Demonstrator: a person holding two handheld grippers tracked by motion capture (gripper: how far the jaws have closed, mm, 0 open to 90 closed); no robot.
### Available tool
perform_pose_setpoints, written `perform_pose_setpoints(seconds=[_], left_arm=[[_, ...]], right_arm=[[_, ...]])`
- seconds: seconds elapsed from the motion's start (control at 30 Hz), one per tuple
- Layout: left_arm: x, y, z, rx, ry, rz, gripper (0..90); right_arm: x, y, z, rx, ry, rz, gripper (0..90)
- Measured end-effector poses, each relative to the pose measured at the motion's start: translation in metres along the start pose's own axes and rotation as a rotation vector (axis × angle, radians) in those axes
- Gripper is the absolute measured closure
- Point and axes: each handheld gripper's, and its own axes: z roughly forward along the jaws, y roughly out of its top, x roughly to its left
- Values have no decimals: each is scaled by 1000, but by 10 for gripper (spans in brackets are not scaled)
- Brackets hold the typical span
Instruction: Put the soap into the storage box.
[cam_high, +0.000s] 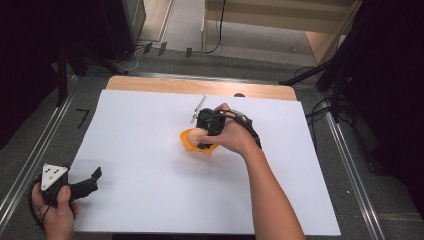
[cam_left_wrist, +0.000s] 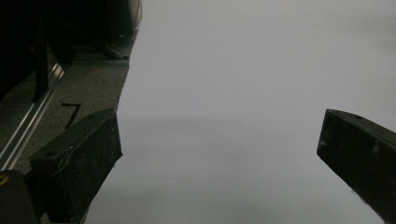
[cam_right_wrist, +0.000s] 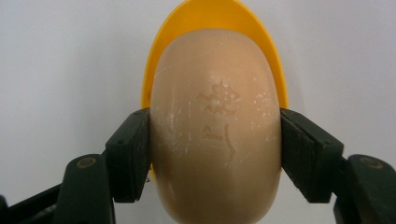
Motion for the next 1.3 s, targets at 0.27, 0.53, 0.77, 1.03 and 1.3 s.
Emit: perform_pose_setpoints(seconds=[0.27, 0.53, 0.77, 1.03, 1.3], left_arm=[[0, 0, 0, -1, -1, -1, 1], [0, 0, 0, 3, -2, -1, 1], [0, 0, 0, 3, -1, 0, 1], [0, 0, 0, 4, 1, 1, 1], [0, 0, 0, 5, 2, 4, 1]], right_arm=[[-1, -1, -5, -31, -1, 20, 305], [-2, -8, -19, -69, -46, 50, 249], [-1, -21, -27, -104, -78, 100, 136], [-1, -51, -32, -144, -120, 195, 8], [2, -83, -38, -179, -136, 260, 0]])
